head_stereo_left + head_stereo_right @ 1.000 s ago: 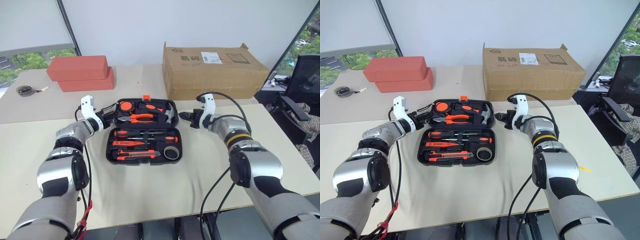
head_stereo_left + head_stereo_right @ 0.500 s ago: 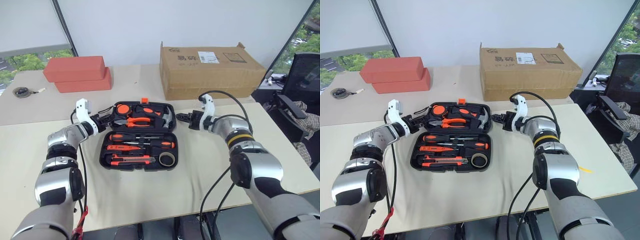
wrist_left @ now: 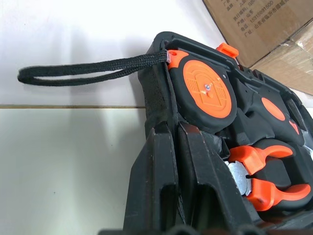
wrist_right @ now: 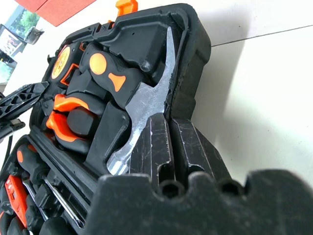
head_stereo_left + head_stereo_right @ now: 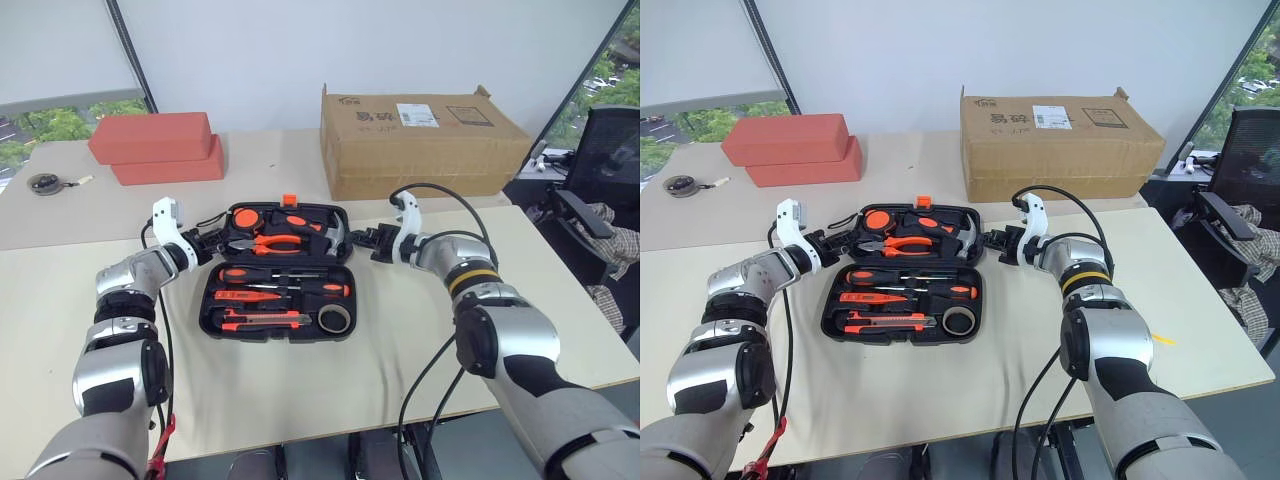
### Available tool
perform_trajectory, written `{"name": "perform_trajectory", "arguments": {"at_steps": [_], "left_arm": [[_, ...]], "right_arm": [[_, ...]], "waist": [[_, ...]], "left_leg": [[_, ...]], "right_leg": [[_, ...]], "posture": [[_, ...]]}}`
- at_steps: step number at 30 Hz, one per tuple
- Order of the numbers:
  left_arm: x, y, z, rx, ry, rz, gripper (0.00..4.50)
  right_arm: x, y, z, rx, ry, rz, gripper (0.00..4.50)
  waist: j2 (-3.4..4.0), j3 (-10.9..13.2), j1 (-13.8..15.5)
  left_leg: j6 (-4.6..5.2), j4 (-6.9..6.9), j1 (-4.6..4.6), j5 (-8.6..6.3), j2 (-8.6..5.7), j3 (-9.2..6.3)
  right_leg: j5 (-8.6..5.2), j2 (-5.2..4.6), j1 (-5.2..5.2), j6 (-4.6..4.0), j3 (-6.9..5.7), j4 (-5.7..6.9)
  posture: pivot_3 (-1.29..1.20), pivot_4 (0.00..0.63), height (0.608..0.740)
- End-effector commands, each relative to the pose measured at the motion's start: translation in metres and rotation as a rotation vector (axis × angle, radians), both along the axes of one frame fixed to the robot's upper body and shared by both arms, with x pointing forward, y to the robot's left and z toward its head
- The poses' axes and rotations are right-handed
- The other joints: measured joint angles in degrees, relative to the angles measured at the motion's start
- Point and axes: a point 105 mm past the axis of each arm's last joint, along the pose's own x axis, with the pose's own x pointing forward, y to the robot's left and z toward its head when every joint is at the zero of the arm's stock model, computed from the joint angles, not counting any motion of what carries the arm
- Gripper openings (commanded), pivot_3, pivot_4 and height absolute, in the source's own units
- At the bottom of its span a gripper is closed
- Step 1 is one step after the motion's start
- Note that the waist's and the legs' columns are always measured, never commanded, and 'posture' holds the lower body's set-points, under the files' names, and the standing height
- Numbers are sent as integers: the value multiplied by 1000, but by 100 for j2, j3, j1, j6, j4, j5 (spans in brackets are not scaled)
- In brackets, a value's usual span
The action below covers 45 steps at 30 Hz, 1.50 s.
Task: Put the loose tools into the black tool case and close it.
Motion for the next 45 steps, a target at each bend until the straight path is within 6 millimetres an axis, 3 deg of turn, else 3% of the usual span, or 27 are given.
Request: {"name": "perform_trajectory", "arguments": {"at_steps": [1,7,20,27,33,39,45], "left_arm": [[-5,-7,19,-6,-52,-72,0],[-24,-7,29,-4,-58,-132,0],[-49,-8,30,-7,-29,-191,0],[-53,-4,33,15,-84,-207,0],[-53,-7,52,46,-240,-239,0],[-47,-21,59,254,-420,-322,0],[-32,-19,61,385,-526,-284,0]], "right_arm": [[7,4,22,17,-85,-8,55],[12,0,29,7,-118,-41,55],[13,10,36,-23,-166,-2,55],[9,7,42,-18,-233,57,55],[6,-3,51,-68,-381,94,55],[-8,1,53,-174,-558,257,55],[-14,0,62,-225,-714,311,55]], "waist": [[0,0,-2],[0,0,4],[0,0,104],[0,0,99],[-1,1,121],[-1,2,138],[-2,2,133]], "left_leg": [[0,0,0,0,0,0],[-2,0,-1,1,0,-1],[-3,0,-1,3,0,-7],[-5,0,-1,3,0,-6],[-5,0,-5,4,-1,-5],[-3,0,-7,3,-2,-4],[-2,0,-8,2,-1,-1]], "right_leg": [[0,0,0,0,0,0],[0,0,0,0,1,-1],[3,1,1,-5,0,0],[3,1,1,-5,1,-1],[3,1,0,-5,0,-5],[3,1,-1,-5,-1,-10],[3,1,-1,-5,-1,-15]], "posture": [[0,150,713],[0,150,713],[0,150,713],[0,150,713],[0,150,713],[0,150,713],[0,150,713]]}}
